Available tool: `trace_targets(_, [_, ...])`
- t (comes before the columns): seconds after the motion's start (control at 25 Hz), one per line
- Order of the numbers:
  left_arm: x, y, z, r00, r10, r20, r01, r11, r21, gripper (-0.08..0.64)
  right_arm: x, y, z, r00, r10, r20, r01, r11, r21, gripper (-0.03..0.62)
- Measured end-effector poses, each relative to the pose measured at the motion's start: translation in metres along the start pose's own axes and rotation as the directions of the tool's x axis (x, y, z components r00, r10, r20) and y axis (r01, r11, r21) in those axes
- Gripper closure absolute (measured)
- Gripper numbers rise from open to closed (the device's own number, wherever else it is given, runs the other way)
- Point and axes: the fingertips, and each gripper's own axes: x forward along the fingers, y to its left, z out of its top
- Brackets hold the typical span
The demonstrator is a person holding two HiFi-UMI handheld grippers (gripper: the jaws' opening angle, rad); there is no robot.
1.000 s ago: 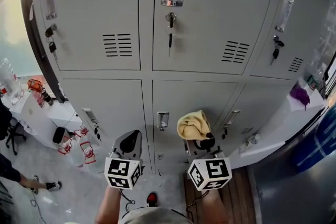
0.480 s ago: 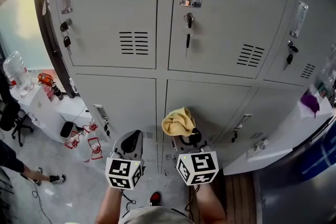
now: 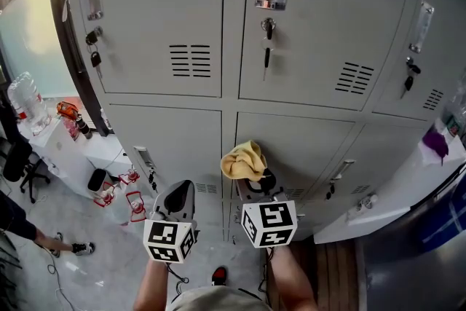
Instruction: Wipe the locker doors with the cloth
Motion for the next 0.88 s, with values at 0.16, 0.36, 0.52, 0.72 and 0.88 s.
trace_targets(0.16, [0.001,0.001,-0.001,1.000,-0.003,-0.004,0.003,1.000,0.001,0.537,0.006,-0.003,-0.004,1.000,-0.010,-0.011,0.010,1.000,0.003,0.413])
trace_targets(0.36, [0.004,0.001,-0.004,1.000,-0.008,-0.009,0.008,1.000,-0.003,0.537,0.009,-0.006,-0.007,1.000,-0.028,-0.006,0.028,1.000,-0.005,0.411])
trace_targets(0.52, [0.007,-0.002,-0.004,1.000,-0.018,-0.009,0.018,1.000,-0.003,0.537,0.005,-0.012,-0.008,0.999,-0.049,-0.014,0.049,0.999,-0.005,0.411])
trace_targets(0.72, [0.012,-0.010,-0.006,0.999,-0.042,-0.014,0.042,0.999,-0.003,0.537,-0.002,-0.029,-0.011,0.995,-0.097,-0.025,0.097,0.995,-0.004,0.413])
trace_targets(0.88, [0.016,-0.016,-0.005,0.998,-0.065,-0.012,0.065,0.998,-0.004,0.537,-0.007,-0.042,-0.012,0.991,-0.132,-0.030,0.132,0.991,-0.005,0.413])
